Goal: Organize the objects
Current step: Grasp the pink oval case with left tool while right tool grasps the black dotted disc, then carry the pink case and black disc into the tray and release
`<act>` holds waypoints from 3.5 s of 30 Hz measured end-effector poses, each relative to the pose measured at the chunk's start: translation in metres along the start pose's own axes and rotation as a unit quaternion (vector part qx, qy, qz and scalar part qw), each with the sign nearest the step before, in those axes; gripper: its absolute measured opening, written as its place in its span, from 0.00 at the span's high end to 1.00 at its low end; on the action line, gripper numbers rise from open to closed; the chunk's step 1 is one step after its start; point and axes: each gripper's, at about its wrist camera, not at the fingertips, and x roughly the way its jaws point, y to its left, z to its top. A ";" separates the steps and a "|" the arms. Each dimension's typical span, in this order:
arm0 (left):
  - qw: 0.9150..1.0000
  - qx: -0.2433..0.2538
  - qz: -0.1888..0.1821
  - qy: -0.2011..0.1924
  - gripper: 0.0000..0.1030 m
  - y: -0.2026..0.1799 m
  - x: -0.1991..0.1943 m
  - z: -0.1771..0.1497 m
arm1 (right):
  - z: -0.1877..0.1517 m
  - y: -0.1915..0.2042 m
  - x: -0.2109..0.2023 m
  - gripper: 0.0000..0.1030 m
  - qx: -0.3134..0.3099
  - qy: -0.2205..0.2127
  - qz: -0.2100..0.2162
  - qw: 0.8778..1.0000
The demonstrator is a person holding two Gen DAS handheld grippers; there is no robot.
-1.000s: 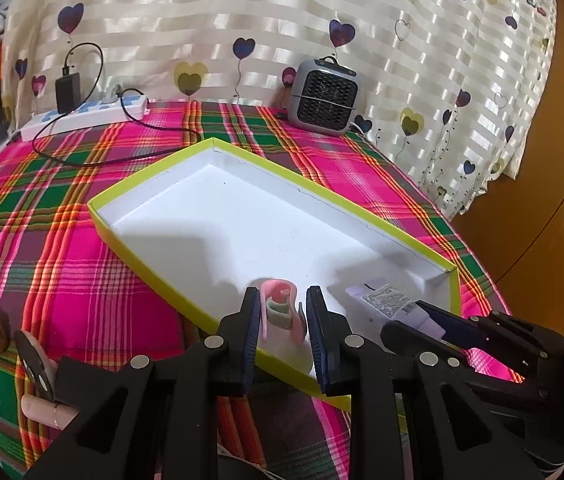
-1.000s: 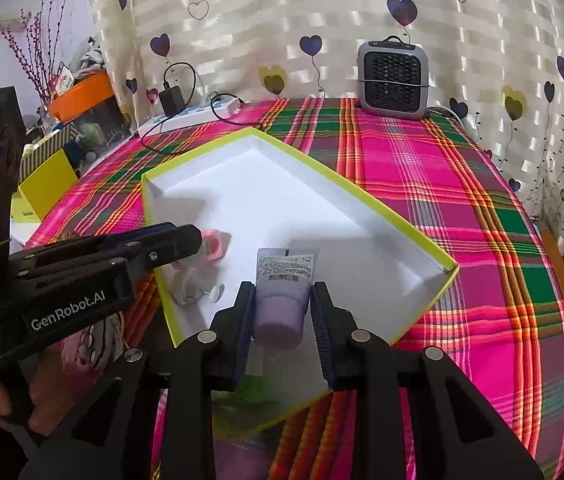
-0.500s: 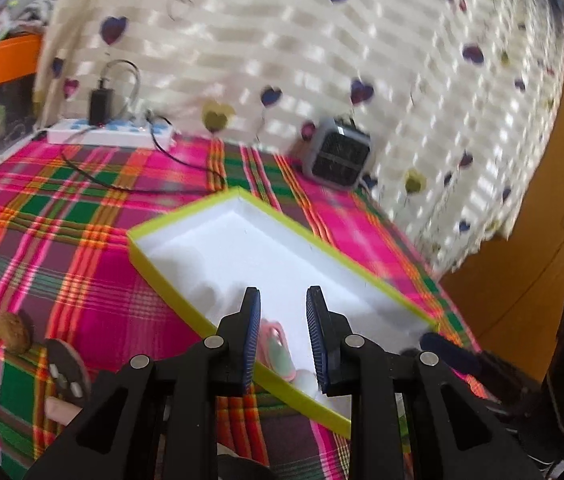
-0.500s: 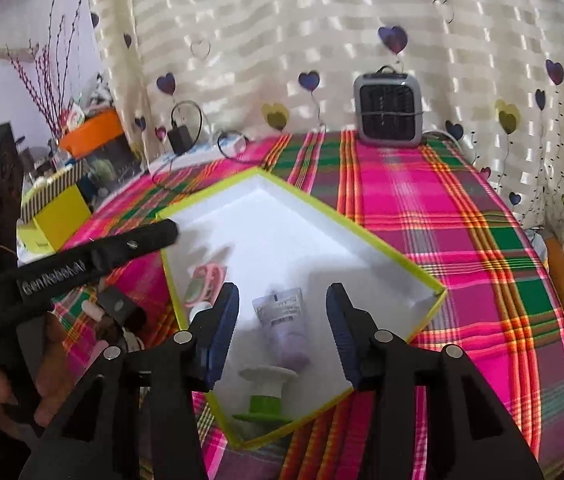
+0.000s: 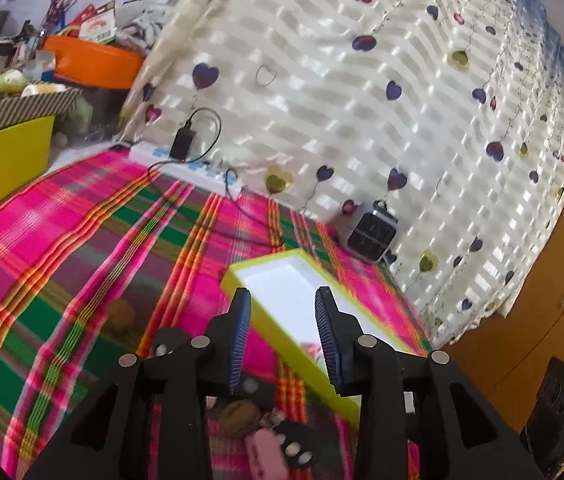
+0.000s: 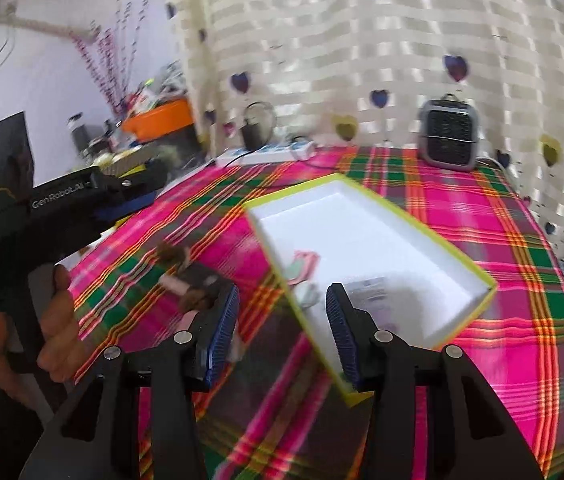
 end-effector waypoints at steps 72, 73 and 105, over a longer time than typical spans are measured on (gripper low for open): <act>0.975 0.097 0.058 0.194 0.66 0.001 0.019 -0.081 | -0.033 0.030 0.043 0.79 -0.059 0.125 0.055 0.989; 0.975 0.097 0.056 0.194 0.66 0.001 0.019 -0.081 | -0.033 0.030 0.044 0.79 -0.059 0.126 0.057 0.989; 0.974 0.162 0.040 0.154 0.84 -0.025 0.015 -0.074 | -0.024 0.028 0.032 0.83 -0.052 0.089 0.054 0.993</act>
